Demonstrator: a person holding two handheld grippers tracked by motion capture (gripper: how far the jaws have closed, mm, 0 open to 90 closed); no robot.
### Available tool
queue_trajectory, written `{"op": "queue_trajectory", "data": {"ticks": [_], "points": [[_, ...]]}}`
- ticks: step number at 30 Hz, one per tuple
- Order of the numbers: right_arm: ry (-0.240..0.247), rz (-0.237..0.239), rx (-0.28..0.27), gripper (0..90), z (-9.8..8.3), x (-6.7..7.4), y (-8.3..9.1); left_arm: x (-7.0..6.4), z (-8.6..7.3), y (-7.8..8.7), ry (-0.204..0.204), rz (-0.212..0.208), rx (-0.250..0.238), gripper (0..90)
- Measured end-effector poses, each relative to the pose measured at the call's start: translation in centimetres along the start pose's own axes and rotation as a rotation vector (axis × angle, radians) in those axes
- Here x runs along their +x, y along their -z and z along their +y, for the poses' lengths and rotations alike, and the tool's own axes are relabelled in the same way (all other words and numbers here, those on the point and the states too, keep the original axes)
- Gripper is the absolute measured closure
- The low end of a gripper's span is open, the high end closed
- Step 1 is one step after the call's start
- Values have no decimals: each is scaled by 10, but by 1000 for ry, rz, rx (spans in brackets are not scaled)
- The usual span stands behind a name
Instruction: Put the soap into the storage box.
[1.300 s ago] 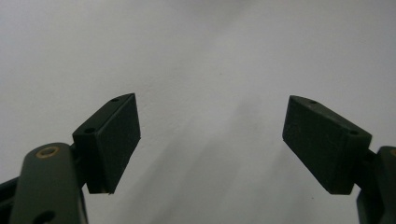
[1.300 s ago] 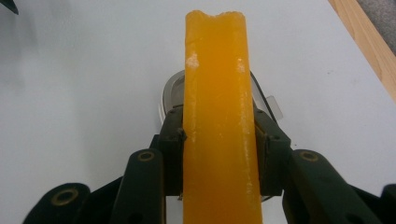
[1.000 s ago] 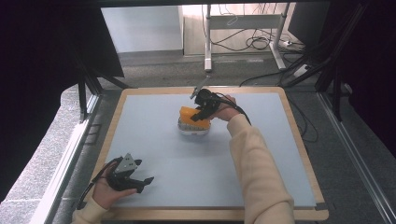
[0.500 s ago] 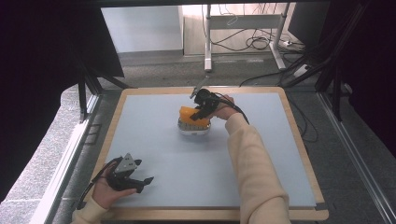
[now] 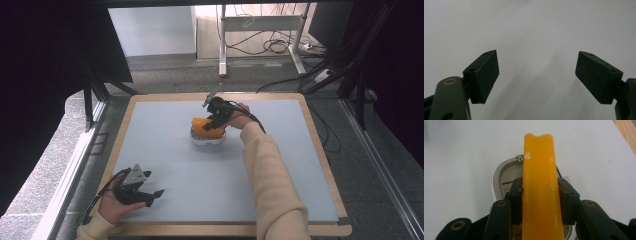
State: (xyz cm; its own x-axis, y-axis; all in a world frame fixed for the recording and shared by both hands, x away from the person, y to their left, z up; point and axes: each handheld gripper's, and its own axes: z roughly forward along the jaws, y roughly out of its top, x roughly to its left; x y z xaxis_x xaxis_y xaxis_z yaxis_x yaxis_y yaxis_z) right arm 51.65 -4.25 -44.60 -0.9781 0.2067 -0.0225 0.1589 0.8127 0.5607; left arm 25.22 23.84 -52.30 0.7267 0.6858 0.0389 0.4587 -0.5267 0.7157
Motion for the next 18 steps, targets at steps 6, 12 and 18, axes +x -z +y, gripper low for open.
{"op": "queue_trajectory", "data": {"ticks": [6,12,18], "points": [[-29,-91,-40,401,0,1,6,0,0,0,1,-1,-1,191],[-105,-176,-82,265,-2,3,10,-1,0,-1,-1,0,2,192],[-143,-203,-121,240,-3,6,14,-1,1,-1,-4,0,5,192]]}}
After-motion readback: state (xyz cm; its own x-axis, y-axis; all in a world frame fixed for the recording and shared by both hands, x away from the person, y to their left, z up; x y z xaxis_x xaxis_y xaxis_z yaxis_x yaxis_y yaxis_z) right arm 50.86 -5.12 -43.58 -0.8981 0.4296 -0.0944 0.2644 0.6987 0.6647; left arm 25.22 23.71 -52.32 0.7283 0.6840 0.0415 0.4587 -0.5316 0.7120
